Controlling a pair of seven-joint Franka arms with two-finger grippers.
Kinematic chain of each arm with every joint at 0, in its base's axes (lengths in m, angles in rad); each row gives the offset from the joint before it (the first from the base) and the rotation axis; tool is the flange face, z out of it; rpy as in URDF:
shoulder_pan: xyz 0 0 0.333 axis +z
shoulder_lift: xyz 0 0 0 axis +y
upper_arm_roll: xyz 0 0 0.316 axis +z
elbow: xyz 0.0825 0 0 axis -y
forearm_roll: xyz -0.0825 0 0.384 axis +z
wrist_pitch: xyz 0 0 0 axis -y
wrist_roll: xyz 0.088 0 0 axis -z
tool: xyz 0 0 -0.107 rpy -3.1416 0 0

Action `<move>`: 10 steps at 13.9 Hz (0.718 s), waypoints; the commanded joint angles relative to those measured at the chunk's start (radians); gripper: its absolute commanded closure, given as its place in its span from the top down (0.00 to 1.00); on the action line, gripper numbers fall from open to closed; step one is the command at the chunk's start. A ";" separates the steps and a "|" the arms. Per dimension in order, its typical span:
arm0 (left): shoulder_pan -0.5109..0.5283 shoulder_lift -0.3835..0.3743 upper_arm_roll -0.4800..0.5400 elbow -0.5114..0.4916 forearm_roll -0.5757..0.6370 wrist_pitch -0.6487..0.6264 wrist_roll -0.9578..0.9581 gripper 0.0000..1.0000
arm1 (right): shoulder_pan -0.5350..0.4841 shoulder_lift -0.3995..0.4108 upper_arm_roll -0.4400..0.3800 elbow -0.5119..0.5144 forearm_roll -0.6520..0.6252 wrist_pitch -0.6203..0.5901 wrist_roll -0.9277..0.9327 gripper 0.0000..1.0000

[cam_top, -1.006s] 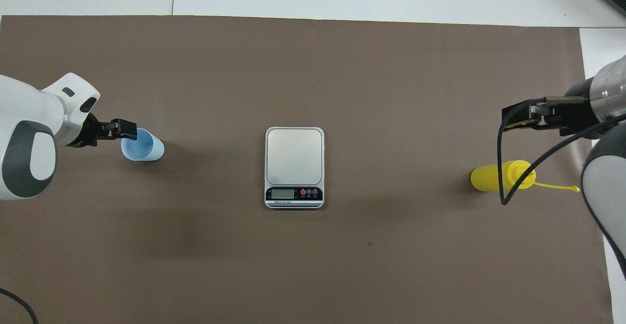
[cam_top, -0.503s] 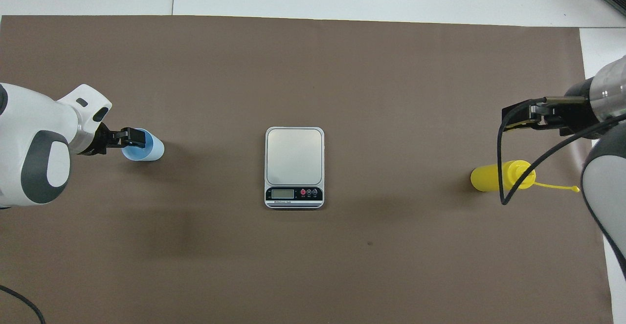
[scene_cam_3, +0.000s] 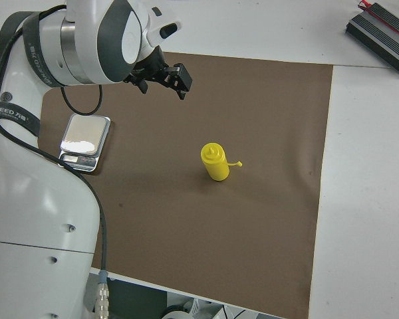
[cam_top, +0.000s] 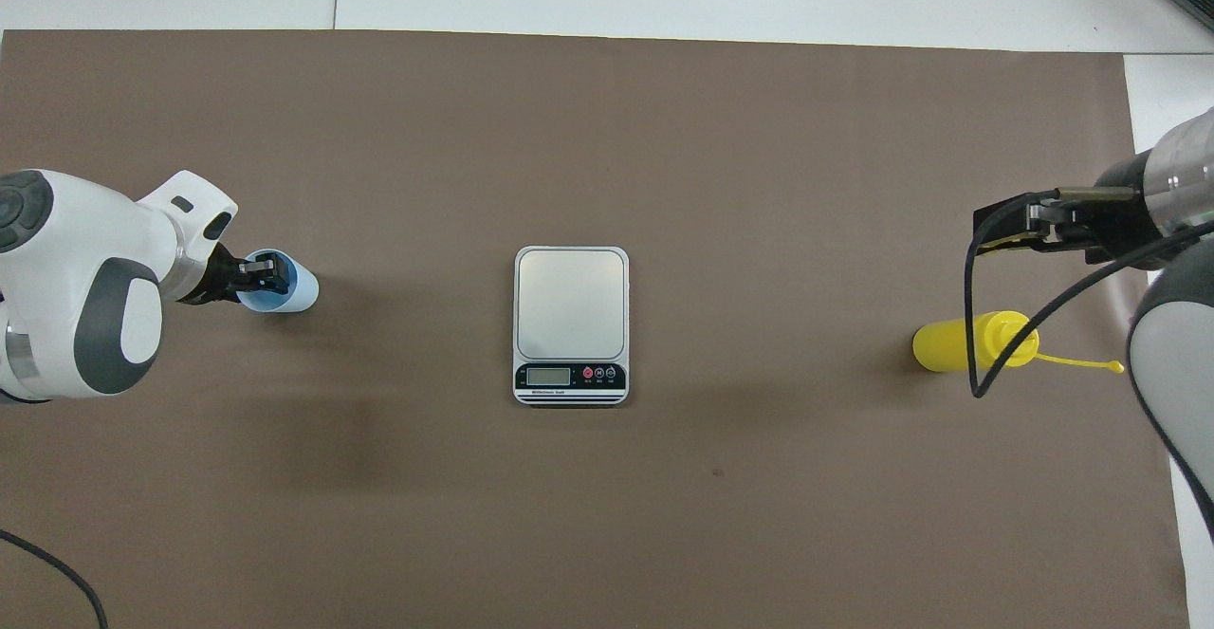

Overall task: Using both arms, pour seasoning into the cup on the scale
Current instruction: 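Grasp the light-blue cup rim with the left gripper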

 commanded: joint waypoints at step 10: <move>-0.057 0.001 -0.001 0.253 -0.062 -0.229 0.050 0.00 | -0.011 -0.016 0.006 -0.019 -0.005 -0.002 -0.023 1.00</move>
